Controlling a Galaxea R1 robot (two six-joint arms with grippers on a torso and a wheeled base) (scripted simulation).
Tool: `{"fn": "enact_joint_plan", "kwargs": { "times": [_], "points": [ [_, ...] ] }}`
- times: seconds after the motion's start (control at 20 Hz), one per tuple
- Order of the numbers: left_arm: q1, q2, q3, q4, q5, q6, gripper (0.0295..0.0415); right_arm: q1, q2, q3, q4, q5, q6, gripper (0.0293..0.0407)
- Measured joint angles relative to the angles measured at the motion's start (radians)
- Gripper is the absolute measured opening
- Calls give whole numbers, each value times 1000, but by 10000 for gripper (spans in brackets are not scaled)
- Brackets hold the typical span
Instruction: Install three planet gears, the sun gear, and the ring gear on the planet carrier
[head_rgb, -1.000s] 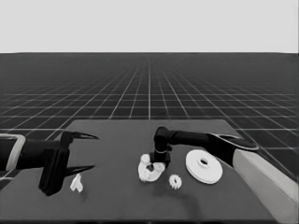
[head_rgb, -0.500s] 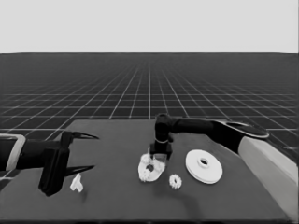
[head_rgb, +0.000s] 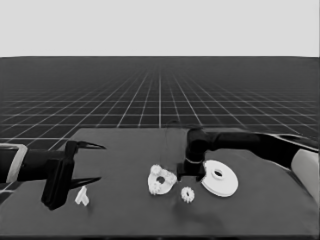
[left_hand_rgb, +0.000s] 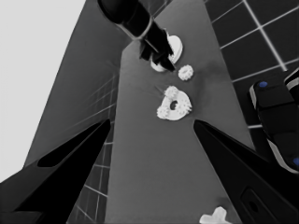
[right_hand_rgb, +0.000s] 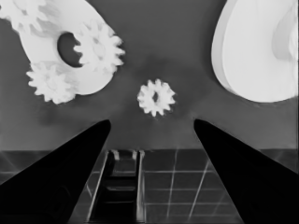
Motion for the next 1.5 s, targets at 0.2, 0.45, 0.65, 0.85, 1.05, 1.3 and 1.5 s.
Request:
{"fn": "enact_joint_plan", "kwargs": {
  "times": [0.2,0.45,0.65,0.85,1.05,1.3,1.5],
  "points": [
    [0,0,0,0,0,0,385,0,-28,38,0,-2,9,385],
    [0,0,0,0,0,0,385,-190,-12,-45,-188,30,-51,385],
    [0,0,0,0,0,0,385,-227,-4,-79,-224,46,-72,385],
    [0,0,0,0,0,0,385,-231,-3,-83,-229,48,-74,349],
    [0,0,0,0,0,0,385,-231,-3,-83,-229,48,-74,310],
    [0,0,0,0,0,0,385,-231,-3,-83,-229,48,-74,310],
    [0,0,0,0,0,0,385,-30,-31,39,-32,-2,6,310]
  ]
}}
